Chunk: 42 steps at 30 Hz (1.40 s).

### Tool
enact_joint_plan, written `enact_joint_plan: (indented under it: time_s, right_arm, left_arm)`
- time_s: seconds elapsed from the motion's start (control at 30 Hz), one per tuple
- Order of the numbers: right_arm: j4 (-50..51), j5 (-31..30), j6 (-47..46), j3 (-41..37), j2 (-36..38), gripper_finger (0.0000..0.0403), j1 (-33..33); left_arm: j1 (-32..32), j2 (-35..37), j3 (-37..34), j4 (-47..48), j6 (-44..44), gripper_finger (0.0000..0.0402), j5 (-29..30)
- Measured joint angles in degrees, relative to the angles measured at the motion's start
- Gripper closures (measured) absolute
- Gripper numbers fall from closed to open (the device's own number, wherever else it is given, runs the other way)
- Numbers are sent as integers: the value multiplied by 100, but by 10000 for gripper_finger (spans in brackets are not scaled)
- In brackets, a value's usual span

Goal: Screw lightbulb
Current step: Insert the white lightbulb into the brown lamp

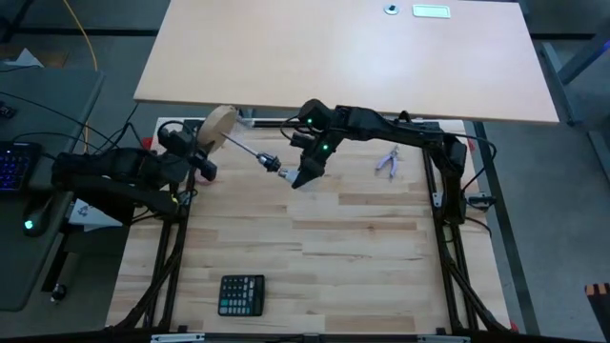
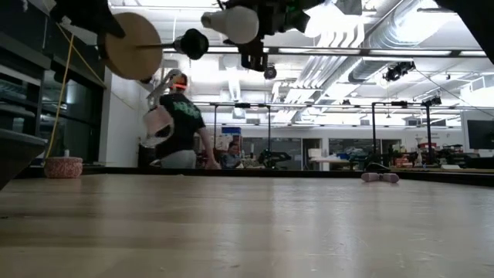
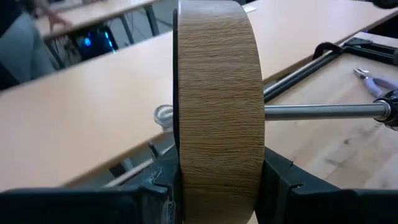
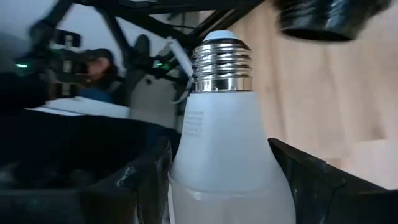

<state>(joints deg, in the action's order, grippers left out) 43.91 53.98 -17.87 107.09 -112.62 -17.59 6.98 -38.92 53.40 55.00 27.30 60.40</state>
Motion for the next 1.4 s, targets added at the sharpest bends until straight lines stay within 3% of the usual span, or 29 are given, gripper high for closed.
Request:
enact_joint_plan:
  time_s: [0.33, 0.67, 1.27, 1.4]
  right_arm:
    - [-64, 8, -350, 0, 0, 169, -98]
    - [-1060, -113, -1314, 0, 0, 169, -231]
    - [-933, -586, -1048, 0, 0, 169, -222]
    - [-124, -638, -335, 7, 0, 169, -225]
  left_arm:
    - [-2, 74, 429, -220, -814, 282, 302]
    - [-4, 111, 547, -242, -926, 282, 241]
    - [-7, 30, 543, -217, -721, 282, 143]
    - [-25, 17, 541, -213, -898, 282, 216]
